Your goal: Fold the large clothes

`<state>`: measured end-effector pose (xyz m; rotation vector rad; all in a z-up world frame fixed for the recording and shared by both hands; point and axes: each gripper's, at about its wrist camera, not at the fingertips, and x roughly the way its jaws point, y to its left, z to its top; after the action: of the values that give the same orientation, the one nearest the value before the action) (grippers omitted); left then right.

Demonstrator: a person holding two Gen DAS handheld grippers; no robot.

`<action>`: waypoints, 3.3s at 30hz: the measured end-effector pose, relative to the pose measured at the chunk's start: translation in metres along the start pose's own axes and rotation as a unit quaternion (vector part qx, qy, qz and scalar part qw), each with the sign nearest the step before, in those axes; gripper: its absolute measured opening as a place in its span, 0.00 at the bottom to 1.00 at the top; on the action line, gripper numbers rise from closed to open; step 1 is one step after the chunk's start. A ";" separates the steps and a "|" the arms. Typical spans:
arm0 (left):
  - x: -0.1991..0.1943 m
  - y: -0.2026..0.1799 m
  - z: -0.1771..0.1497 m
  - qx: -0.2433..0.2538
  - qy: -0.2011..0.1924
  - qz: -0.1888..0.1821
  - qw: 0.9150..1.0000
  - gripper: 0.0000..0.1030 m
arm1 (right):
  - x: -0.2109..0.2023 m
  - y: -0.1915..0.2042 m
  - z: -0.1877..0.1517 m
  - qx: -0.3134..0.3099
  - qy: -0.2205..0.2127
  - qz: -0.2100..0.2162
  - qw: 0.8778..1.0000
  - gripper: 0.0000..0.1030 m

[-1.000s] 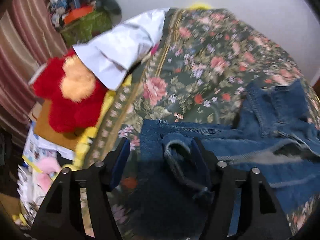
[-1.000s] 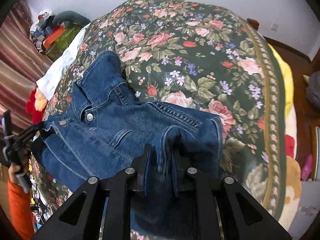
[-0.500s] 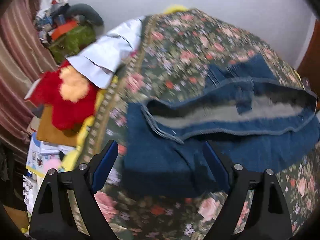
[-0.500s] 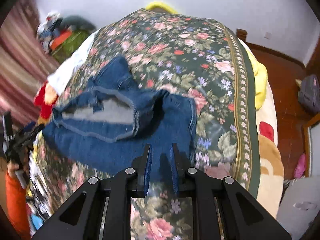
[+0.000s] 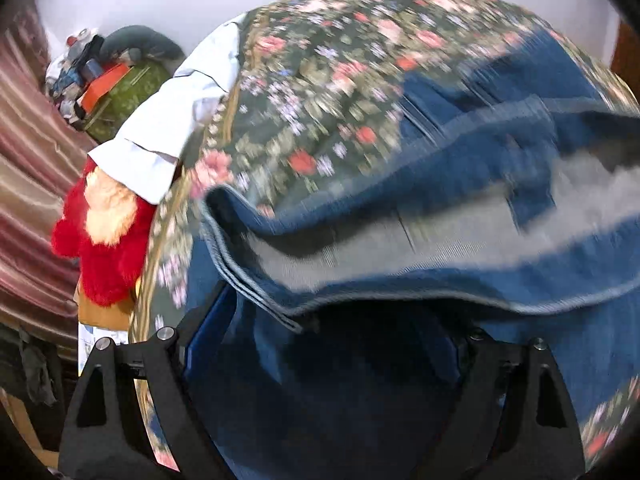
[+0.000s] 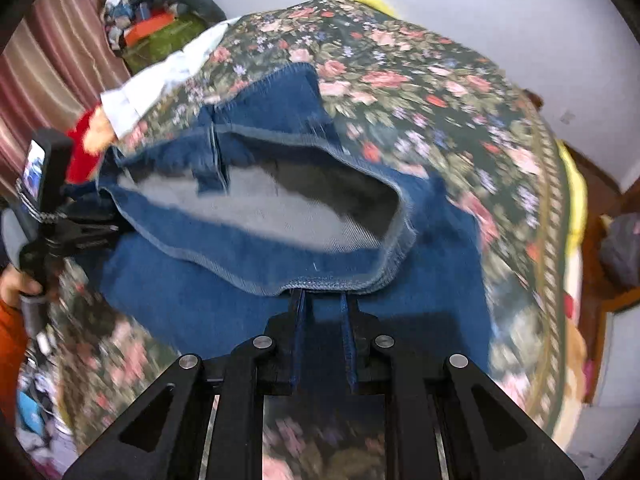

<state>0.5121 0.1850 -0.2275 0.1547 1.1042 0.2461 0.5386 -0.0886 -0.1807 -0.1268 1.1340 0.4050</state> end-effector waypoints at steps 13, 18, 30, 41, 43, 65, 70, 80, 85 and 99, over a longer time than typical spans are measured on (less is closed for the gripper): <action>-0.016 0.076 0.056 -0.105 -0.054 0.020 0.993 0.85 | -0.013 -0.021 0.067 0.112 -0.107 -0.008 0.988 0.13; -0.045 0.075 0.032 -0.099 -0.055 -0.040 0.993 0.85 | -0.026 0.017 0.040 0.028 -0.078 -0.010 0.996 0.13; -0.051 -0.007 -0.027 -0.049 -0.015 -0.118 0.992 0.85 | 0.021 0.071 -0.034 -0.079 0.019 -0.058 0.995 0.13; -0.025 -0.048 -0.062 0.005 -0.033 -0.052 0.998 0.89 | 0.017 0.064 -0.045 -0.101 -0.009 -0.063 0.993 0.13; -0.026 -0.044 -0.060 0.000 -0.024 -0.053 0.998 0.89 | 0.016 0.062 -0.045 -0.096 -0.010 -0.068 0.993 0.13; -0.040 0.081 -0.166 -0.373 0.048 -0.278 0.884 0.88 | -0.024 0.034 -0.070 -0.079 -0.045 -0.206 0.974 0.93; -0.018 0.086 -0.161 -0.435 0.032 -0.337 0.834 0.88 | -0.031 0.007 -0.082 -0.056 -0.022 -0.178 0.982 0.93; 0.002 0.093 -0.120 -0.474 -0.010 -0.277 0.836 0.86 | -0.043 0.033 -0.063 -0.052 -0.053 -0.099 0.992 0.93; 0.002 0.088 -0.099 -0.467 -0.008 -0.179 0.866 0.64 | -0.023 0.078 -0.039 -0.063 -0.051 -0.037 0.996 0.93; -0.048 0.117 -0.091 -0.433 -0.093 -0.211 0.871 0.29 | 0.054 0.117 -0.044 -0.132 -0.021 -0.075 0.988 1.00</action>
<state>0.3961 0.2842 -0.1976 -0.8471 0.7232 0.3030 0.4765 0.0191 -0.2360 -0.4316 1.0187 0.4198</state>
